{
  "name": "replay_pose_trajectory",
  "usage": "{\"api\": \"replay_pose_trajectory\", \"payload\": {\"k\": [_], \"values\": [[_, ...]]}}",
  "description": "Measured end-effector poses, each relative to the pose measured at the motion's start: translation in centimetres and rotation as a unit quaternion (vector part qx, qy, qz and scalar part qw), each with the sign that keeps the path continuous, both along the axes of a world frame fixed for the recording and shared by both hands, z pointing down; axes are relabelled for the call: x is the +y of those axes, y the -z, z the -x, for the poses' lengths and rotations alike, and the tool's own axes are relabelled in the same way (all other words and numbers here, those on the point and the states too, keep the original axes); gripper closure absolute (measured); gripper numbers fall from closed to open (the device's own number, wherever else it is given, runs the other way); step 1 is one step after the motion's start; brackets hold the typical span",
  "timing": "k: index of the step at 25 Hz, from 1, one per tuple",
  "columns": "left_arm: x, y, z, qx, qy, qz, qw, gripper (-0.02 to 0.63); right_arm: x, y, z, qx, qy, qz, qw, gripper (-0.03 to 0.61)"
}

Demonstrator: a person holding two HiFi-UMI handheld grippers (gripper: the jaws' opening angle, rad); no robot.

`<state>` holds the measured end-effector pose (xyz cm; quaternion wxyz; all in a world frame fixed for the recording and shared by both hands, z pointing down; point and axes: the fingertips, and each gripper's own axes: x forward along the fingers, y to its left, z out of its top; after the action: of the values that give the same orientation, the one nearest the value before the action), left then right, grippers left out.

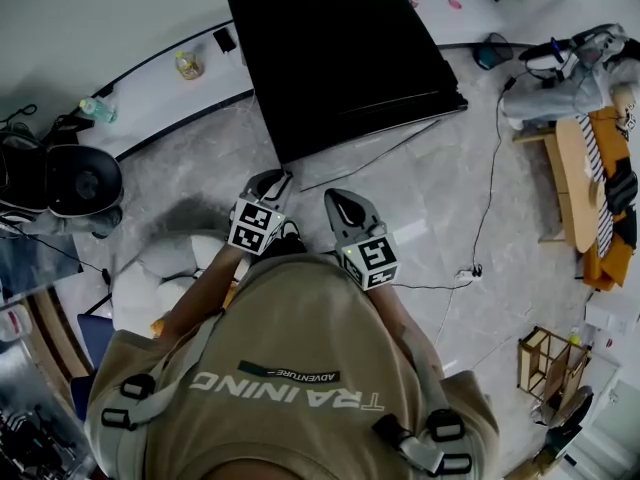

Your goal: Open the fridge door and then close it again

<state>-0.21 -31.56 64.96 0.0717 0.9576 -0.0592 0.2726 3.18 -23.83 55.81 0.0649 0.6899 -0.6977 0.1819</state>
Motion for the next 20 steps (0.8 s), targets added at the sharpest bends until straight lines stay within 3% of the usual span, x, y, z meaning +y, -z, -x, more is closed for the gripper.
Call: {"api": "replay_pose_trajectory", "payload": {"k": [16, 20], "values": [[-0.1, 0.3, 0.1, -0.020, 0.077, -0.002, 0.9968, 0.557, 3.7, 1.8, -2.6, 0.008, 0.035, -0.006, 0.999, 0.583], [0.0, 0.2, -0.1, -0.022, 0.077, -0.002, 0.9968, 0.557, 4.2, 1.6, -3.0, 0.008, 0.039, -0.003, 0.999, 0.583]]}}
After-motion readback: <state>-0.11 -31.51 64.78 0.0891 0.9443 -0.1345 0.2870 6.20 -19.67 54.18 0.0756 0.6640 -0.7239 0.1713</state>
